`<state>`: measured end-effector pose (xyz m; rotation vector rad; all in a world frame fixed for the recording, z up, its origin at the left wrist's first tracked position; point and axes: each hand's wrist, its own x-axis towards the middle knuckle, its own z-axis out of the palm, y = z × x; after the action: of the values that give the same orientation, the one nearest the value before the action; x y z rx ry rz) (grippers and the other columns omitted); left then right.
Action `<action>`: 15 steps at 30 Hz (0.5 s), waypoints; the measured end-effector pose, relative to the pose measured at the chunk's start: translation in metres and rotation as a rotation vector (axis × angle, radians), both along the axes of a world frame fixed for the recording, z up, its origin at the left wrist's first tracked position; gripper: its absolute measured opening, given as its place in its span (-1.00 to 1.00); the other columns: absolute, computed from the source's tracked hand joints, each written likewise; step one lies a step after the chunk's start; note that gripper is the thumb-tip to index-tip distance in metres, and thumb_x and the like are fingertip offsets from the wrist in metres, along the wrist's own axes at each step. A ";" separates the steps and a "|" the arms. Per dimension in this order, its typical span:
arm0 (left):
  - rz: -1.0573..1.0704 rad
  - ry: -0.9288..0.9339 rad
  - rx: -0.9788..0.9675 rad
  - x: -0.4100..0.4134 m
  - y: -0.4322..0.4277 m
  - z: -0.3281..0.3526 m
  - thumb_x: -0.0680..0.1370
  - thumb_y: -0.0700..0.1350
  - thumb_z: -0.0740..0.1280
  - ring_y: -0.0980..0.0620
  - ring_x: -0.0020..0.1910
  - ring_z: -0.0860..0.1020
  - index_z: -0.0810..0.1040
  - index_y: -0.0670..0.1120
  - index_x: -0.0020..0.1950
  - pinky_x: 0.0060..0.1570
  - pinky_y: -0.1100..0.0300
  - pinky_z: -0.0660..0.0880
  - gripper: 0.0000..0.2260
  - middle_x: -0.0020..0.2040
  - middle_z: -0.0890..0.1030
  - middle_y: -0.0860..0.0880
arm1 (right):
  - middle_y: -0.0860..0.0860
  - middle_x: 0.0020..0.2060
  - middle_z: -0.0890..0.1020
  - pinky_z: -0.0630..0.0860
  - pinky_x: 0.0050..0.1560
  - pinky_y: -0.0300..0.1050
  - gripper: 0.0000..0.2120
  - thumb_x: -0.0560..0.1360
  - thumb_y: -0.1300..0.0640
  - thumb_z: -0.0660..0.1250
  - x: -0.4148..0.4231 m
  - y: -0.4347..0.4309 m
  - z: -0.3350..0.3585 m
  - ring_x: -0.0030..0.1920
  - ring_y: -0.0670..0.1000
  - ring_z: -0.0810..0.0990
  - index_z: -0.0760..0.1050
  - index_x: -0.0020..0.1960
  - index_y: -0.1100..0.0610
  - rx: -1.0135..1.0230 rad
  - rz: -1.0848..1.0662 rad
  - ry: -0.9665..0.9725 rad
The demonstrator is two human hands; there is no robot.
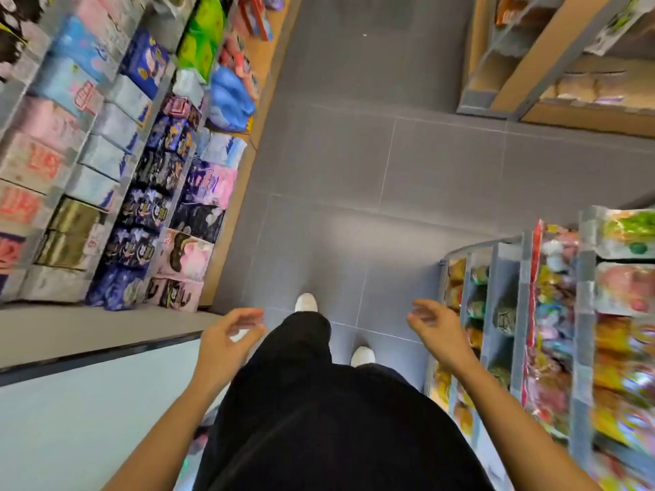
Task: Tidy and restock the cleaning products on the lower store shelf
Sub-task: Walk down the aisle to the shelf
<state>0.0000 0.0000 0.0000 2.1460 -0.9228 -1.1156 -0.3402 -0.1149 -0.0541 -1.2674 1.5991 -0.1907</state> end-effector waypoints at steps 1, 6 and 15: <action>0.015 0.006 0.001 0.006 -0.007 -0.003 0.54 -0.21 0.47 0.12 0.05 0.65 0.67 -0.04 0.12 0.14 0.18 0.52 -0.83 0.05 0.71 0.05 | 0.04 0.00 0.66 0.55 0.15 -0.02 -0.71 0.55 0.14 0.39 0.005 -0.011 -0.002 0.04 0.04 0.62 0.55 0.26 0.11 -0.006 -0.001 -0.001; 0.101 0.086 0.044 0.040 -0.058 -0.014 0.54 -0.26 0.46 0.10 -0.01 0.67 0.68 -0.02 0.06 0.11 0.18 0.55 -0.82 0.00 0.72 0.00 | 0.02 0.00 0.66 0.56 0.19 0.03 -0.70 0.54 0.12 0.40 0.041 -0.083 0.011 0.04 0.03 0.63 0.56 0.26 0.12 -0.020 0.060 0.056; -0.021 0.154 0.025 0.114 -0.227 -0.030 0.55 -0.19 0.46 0.31 -0.02 0.62 0.68 -0.01 0.10 -0.02 0.44 0.47 -0.85 0.03 0.70 0.10 | -0.05 0.08 0.64 0.49 0.06 -0.20 -0.66 0.54 0.04 0.41 0.102 -0.208 0.018 0.06 -0.09 0.60 0.53 0.31 0.02 -0.001 0.002 0.058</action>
<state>0.1143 -0.2269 -0.0296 2.0413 -0.8667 -1.2892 -0.2378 -0.3231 -0.0359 -1.2856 1.6475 -0.1552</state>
